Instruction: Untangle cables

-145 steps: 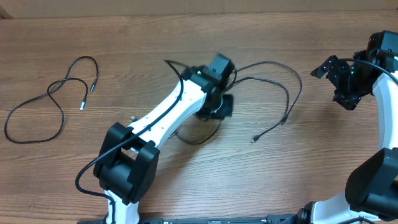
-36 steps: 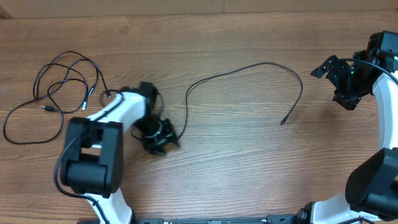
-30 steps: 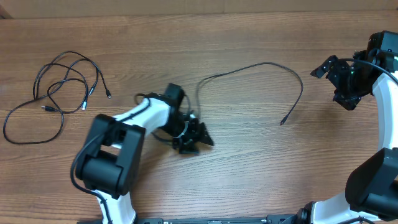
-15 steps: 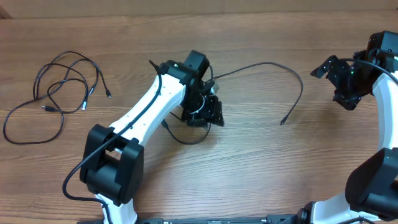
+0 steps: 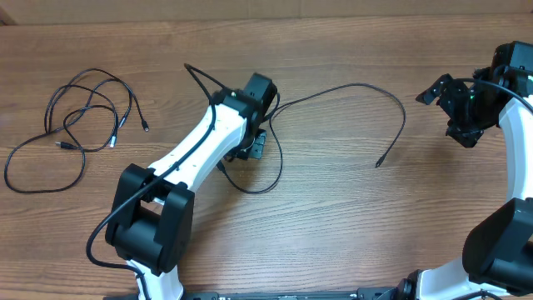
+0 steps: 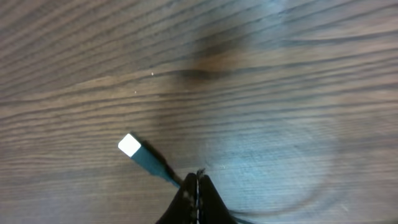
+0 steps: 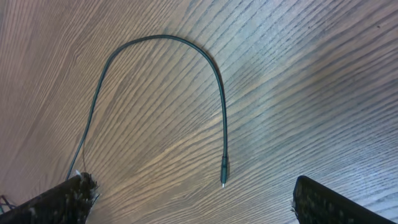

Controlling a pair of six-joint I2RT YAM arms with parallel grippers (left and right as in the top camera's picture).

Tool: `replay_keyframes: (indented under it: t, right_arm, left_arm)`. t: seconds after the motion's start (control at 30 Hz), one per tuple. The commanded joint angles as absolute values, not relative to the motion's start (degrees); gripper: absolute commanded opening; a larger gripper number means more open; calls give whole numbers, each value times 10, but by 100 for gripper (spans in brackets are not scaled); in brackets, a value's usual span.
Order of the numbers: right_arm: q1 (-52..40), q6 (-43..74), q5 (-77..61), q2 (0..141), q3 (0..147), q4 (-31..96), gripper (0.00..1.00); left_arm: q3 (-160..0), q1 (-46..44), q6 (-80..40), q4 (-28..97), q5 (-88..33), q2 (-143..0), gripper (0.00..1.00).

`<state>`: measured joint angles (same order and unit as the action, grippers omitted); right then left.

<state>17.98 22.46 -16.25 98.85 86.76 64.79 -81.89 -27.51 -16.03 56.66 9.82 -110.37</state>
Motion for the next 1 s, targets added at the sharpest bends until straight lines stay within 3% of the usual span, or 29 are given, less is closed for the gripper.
replay_keyframes:
  t: [0.0, 0.47, 0.67, 0.8, 0.87, 0.97]
  right_arm:
    - [181, 220, -159, 982, 865, 646, 100]
    - [181, 220, -159, 982, 865, 646, 100]
    - [181, 220, -159, 982, 865, 646, 100]
    - [181, 220, -159, 982, 865, 646, 100]
    - [181, 220, -159, 982, 865, 646, 100]
    - [181, 220, -159, 982, 865, 646, 100]
  left_arm:
    - [-766, -261, -156, 527, 131, -1094, 4]
    - [-608, -274, -189, 469, -40, -1094, 4]
    - [-608, -274, -196, 518, -281, -1094, 4]
    - [-608, -274, -268, 422, -481, -1094, 6]
    - [-612, -274, -303, 374, -538, -1094, 8]
    - [-667, -266, -319, 392, -528, -1093, 10]
